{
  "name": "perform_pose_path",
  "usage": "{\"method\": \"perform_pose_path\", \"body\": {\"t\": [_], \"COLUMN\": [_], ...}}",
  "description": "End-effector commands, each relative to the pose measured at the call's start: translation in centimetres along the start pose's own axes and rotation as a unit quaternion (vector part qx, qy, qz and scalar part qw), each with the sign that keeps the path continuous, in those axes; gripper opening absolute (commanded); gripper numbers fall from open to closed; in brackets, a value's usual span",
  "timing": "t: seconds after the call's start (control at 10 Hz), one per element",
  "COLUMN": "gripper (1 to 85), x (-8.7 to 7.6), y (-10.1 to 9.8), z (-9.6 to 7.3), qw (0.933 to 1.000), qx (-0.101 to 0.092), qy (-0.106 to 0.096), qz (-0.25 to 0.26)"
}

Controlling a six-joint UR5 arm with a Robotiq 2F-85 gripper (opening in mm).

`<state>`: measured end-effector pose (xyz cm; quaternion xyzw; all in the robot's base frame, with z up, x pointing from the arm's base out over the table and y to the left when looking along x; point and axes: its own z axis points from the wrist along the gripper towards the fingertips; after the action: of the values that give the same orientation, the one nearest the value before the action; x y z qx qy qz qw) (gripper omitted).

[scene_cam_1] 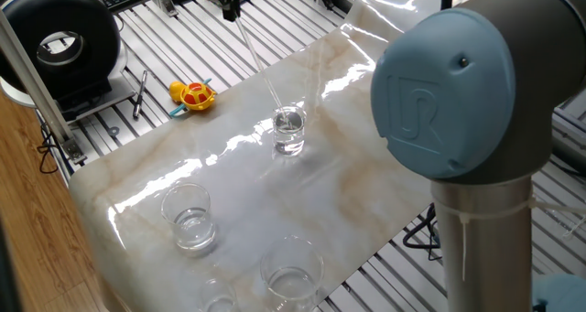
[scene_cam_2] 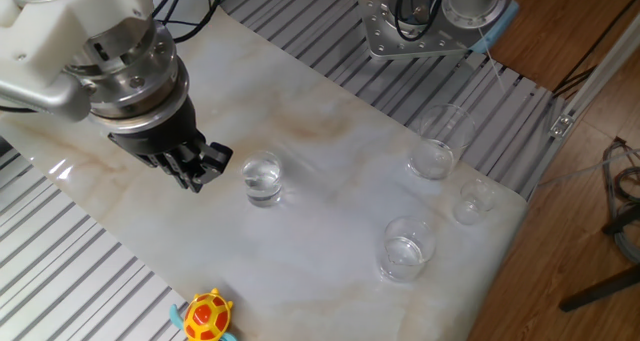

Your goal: Stir the beaker with a glass rod

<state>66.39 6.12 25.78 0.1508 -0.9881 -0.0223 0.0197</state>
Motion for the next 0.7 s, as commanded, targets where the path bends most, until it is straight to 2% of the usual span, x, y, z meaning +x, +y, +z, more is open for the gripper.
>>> {"method": "perform_pose_path", "body": {"t": [0.0, 0.2, 0.4, 0.5, 0.6], "gripper": [1.0, 1.0, 1.0, 1.0, 1.0], "x": [0.8, 0.6, -0.2, -0.5, -0.8], "y": [0.1, 1.3, 1.6, 1.0, -0.1], "z": [-0.2, 0.0, -0.1, -0.3, -0.4], "qw": [1.0000, 0.9993, 0.9991, 0.9997, 0.9999], "qx": [-0.008, -0.030, -0.032, -0.018, 0.004], "qy": [0.003, -0.004, -0.012, -0.012, -0.010], "qz": [0.004, 0.024, 0.026, 0.010, -0.007]}}
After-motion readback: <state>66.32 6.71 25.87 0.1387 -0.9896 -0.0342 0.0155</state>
